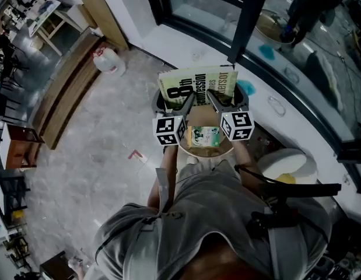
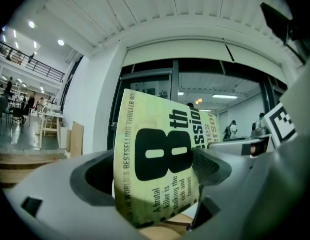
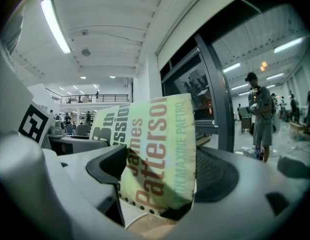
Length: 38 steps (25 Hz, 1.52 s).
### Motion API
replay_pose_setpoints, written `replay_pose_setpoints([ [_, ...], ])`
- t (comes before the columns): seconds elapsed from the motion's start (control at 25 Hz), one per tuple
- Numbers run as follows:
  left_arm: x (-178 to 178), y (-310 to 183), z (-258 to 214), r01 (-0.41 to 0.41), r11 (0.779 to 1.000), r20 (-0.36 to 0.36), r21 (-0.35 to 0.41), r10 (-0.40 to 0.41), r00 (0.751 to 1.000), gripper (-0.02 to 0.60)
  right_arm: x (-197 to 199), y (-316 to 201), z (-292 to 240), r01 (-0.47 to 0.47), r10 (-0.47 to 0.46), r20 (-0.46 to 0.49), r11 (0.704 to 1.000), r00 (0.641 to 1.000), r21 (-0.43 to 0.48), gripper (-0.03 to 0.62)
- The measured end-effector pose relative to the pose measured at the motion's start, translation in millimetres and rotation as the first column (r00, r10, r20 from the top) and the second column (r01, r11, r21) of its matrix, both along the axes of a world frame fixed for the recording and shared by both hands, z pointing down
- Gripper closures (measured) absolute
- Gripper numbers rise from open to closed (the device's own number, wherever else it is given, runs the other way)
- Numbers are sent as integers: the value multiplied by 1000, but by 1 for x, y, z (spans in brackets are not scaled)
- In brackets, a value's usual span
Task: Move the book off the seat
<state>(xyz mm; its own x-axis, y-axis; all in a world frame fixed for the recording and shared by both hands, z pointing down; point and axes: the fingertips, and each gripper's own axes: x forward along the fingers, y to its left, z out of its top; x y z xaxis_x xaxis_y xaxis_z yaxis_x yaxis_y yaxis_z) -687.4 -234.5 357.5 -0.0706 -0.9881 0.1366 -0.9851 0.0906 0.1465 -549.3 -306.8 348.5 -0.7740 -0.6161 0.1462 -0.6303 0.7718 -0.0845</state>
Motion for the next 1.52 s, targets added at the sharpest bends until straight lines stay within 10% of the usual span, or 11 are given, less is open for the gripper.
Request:
replay_pose_setpoints([
  [0.36, 9, -21, 151, -59, 972, -113, -229, 34, 993, 114, 12, -13, 154, -67, 38, -134, 972, 990, -223, 204],
  [0.72, 36, 5, 369, -135, 856, -279, -500, -11, 960, 114, 38, 13, 365, -160, 28, -286, 879, 958, -449, 200],
  [0.96, 72, 33, 520, -231, 722, -373, -653, -41, 927, 114, 75, 46, 517, -246, 3, -388, 778, 922, -578, 195],
  [1.24, 97, 82, 647, -335, 475, -462, -814, -177, 869, 114, 96, 86, 641, -297, -99, -453, 631, 886, -717, 192],
  [1.4, 90, 74, 654, -263, 536, -413, -802, -180, 893, 106, 91, 82, 656, -287, -75, -424, 628, 903, -723, 186],
  [1.52, 91, 78, 654, -258, 534, -412, -805, -191, 891, 107, 93, 83, 655, -293, -99, -447, 626, 889, -723, 186],
])
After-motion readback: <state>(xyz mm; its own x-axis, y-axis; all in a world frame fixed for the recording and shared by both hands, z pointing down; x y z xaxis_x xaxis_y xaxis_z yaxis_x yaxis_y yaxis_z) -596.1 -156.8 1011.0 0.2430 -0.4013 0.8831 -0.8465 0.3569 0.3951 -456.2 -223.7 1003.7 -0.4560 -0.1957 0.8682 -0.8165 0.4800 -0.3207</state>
